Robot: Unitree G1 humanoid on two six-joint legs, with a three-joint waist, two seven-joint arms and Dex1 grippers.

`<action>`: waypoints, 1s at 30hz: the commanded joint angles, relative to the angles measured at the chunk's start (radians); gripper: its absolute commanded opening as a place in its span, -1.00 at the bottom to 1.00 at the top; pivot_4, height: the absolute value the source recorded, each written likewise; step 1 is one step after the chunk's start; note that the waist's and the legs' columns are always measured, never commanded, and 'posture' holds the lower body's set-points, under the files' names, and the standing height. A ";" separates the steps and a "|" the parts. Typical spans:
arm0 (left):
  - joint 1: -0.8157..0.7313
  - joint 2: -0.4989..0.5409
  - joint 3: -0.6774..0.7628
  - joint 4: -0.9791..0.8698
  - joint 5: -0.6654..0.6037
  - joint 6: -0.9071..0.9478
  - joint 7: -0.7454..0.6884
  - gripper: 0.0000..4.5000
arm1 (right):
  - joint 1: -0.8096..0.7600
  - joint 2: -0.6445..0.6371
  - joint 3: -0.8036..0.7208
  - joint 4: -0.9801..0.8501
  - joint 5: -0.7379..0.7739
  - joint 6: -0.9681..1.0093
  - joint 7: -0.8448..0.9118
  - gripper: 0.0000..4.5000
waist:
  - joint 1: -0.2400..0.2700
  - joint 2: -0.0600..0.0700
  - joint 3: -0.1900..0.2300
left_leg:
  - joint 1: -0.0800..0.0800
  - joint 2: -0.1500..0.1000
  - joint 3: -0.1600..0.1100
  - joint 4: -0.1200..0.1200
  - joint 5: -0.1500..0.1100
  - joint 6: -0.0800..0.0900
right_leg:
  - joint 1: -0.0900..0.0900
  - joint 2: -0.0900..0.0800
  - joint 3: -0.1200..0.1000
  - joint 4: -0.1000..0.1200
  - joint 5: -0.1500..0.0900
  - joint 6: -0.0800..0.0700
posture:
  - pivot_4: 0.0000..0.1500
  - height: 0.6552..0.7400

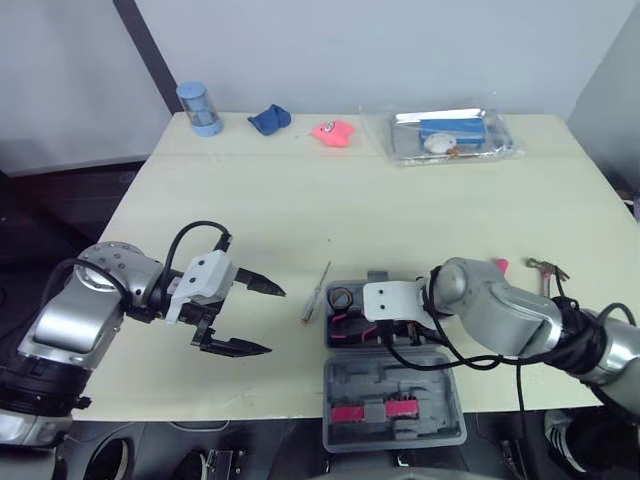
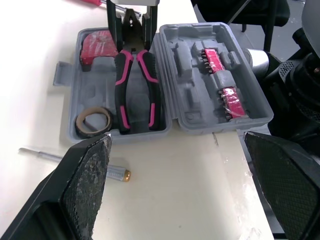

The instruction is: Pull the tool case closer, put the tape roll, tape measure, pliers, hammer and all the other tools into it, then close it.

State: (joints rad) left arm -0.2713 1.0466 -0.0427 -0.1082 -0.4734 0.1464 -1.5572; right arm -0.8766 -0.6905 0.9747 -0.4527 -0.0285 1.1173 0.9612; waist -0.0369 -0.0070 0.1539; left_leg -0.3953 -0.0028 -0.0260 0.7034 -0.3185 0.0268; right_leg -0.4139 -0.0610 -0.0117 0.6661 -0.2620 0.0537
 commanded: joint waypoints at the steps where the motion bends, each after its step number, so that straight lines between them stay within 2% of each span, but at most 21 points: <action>1: 0.007 0.010 0.021 -0.031 -0.011 -0.014 -0.038 0.99 | 0.009 -0.003 -0.005 -0.005 -0.030 -0.044 -0.017 -0.55 | -0.003 0.000 0.000 | 0.000 0.000 0.000 0.000 0.000 0.000 | 0.000 0.000 0.000 0.000 0.000 0.000 | 1.00 1.00; 10: 0.016 0.005 0.024 -0.035 -0.012 -0.015 -0.029 0.99 | 0.057 -0.035 -0.002 0.002 -0.079 -0.115 0.000 -0.55 | -0.002 0.000 0.000 | 0.000 0.000 0.000 0.000 0.000 0.000 | 0.000 0.000 0.000 0.000 0.000 0.000 | 1.00 1.00; 12: 0.013 0.003 0.023 -0.034 -0.011 -0.014 -0.027 1.00 | 0.060 -0.036 -0.003 0.002 -0.085 -0.121 0.010 -0.10 | -0.002 0.000 0.000 | 0.000 0.000 0.000 0.000 0.000 0.000 | 0.000 0.000 0.000 0.000 0.000 0.000 | 1.00 1.00; 13: 0.012 0.001 0.021 -0.032 -0.011 -0.015 -0.026 1.00 | 0.061 -0.037 -0.004 0.001 -0.086 -0.121 0.015 0.01 | -0.002 0.000 0.000 | 0.000 0.000 0.000 0.000 0.000 0.000 | 0.000 0.000 0.000 0.000 0.000 0.000 | 1.00 1.00; 15: 0.009 -0.001 0.019 -0.030 -0.010 -0.015 -0.026 1.00 | 0.066 -0.035 -0.013 0.001 -0.088 -0.111 0.019 0.45 | -0.001 0.000 0.000 | 0.000 0.000 0.000 0.000 0.000 0.000 | 0.000 0.000 0.000 0.000 0.000 0.000 | 1.00 1.00; 18: 0.007 -0.003 0.018 -0.029 -0.010 -0.015 -0.027 1.00 | 0.072 -0.033 -0.029 -0.001 -0.090 -0.095 0.021 0.99 | -0.001 0.000 0.000 | 0.000 0.000 0.000 0.000 0.000 0.000 | 0.000 0.000 0.000 0.000 0.000 0.000 | 1.00 1.00; 23: 0.011 -0.007 0.022 -0.031 -0.015 -0.013 -0.027 1.00 | 0.091 -0.057 -0.096 -0.020 -0.070 -0.077 0.029 0.99 | 0.001 0.000 0.000 | 0.000 0.000 0.000 0.000 0.000 0.000 | 0.000 -0.001 0.000 0.000 0.000 0.000 | 1.00 1.00; 26: 0.012 -0.019 0.031 -0.030 -0.030 -0.007 -0.021 1.00 | 0.137 -0.015 -0.232 -0.024 0.002 -0.080 0.011 0.99 | 0.001 0.000 0.000 | 0.000 0.000 0.000 0.000 0.000 0.000 | 0.000 -0.001 0.000 0.000 0.000 0.000 | 1.00 1.00; 30: 0.017 -0.040 0.046 -0.028 -0.056 0.004 -0.010 1.00 | 0.250 0.032 -0.391 0.012 0.046 -0.301 -0.051 0.99 | 0.001 0.000 0.000 | 0.000 0.000 0.000 0.000 0.000 0.000 | 0.000 0.000 0.000 0.000 0.000 0.000 | 1.00 1.00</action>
State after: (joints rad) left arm -0.2546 1.0047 -0.0351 -0.1115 -0.5076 0.1521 -1.5527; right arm -0.6425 -0.6591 0.6441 -0.4314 -0.0063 0.9048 0.9278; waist -0.0356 -0.0071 0.1538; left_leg -0.3953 -0.0027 -0.0260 0.7034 -0.3185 0.0268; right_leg -0.4138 -0.0615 -0.0113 0.6663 -0.2620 0.0537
